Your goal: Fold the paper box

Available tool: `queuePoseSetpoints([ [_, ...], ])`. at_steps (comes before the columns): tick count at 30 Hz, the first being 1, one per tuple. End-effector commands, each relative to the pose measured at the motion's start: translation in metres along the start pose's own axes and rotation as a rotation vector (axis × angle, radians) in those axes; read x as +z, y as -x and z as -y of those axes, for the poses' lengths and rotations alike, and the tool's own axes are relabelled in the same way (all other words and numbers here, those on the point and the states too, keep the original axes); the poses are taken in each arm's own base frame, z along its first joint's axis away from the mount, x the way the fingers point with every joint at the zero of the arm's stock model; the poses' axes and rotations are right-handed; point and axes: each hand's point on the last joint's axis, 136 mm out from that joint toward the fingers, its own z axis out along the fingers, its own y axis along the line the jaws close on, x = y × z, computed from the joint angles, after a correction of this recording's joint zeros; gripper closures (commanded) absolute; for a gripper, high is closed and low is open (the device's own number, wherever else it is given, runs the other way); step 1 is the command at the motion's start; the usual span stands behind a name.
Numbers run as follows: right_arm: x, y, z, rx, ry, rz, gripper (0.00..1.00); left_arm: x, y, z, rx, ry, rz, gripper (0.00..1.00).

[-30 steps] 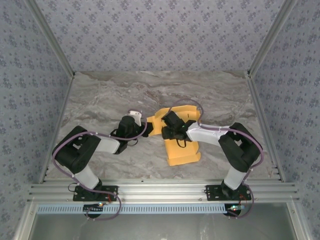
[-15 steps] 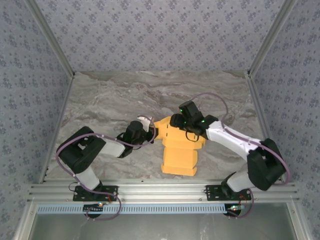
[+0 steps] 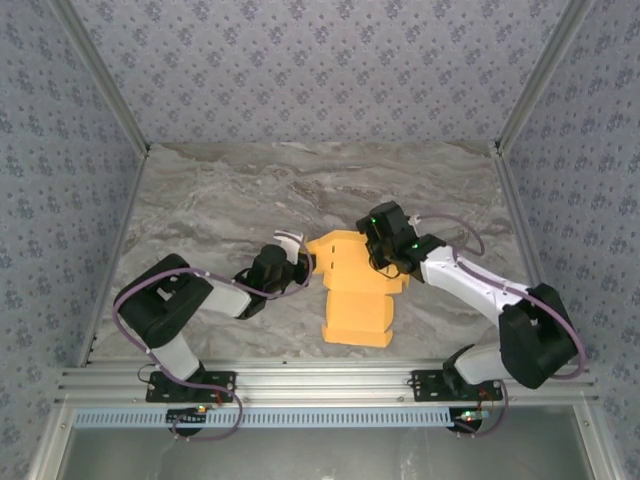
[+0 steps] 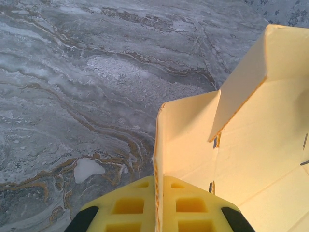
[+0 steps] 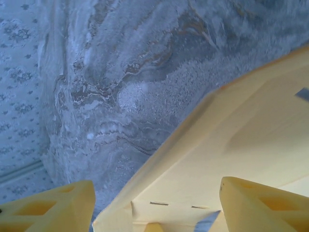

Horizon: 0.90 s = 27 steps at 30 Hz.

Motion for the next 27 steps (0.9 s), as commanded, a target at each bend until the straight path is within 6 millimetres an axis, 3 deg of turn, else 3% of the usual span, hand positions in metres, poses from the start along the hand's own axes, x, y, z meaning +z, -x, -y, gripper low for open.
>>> queuePoseSetpoints([
  [1,0.004,0.009,-0.023,0.139,0.078,0.048,0.39,-0.003,0.011,0.006,0.040,-0.003,0.052,0.98],
  [8,0.013,0.009,-0.024,0.141,0.061,0.061,0.77,-0.007,0.012,0.006,0.036,-0.002,0.063,0.96],
  [11,0.020,0.005,-0.017,0.142,0.041,0.047,0.89,-0.009,0.010,0.013,0.042,-0.046,0.052,0.86],
  [15,0.022,0.002,-0.019,0.101,0.059,0.041,0.93,-0.015,0.014,0.025,0.068,-0.109,0.056,0.45],
  [16,0.022,0.002,-0.019,0.084,0.060,0.041,0.95,-0.018,0.016,0.028,0.070,-0.123,0.064,0.31],
  [20,0.025,0.003,-0.022,0.020,0.108,0.014,0.97,-0.028,0.022,0.034,0.085,-0.168,0.102,0.01],
  [24,0.024,-0.001,-0.030,-0.073,0.216,-0.048,0.97,-0.040,0.026,0.033,0.112,-0.175,0.126,0.01],
  [27,0.022,-0.003,-0.034,-0.126,0.274,-0.110,0.96,-0.055,0.037,0.014,0.111,-0.076,0.186,0.01],
])
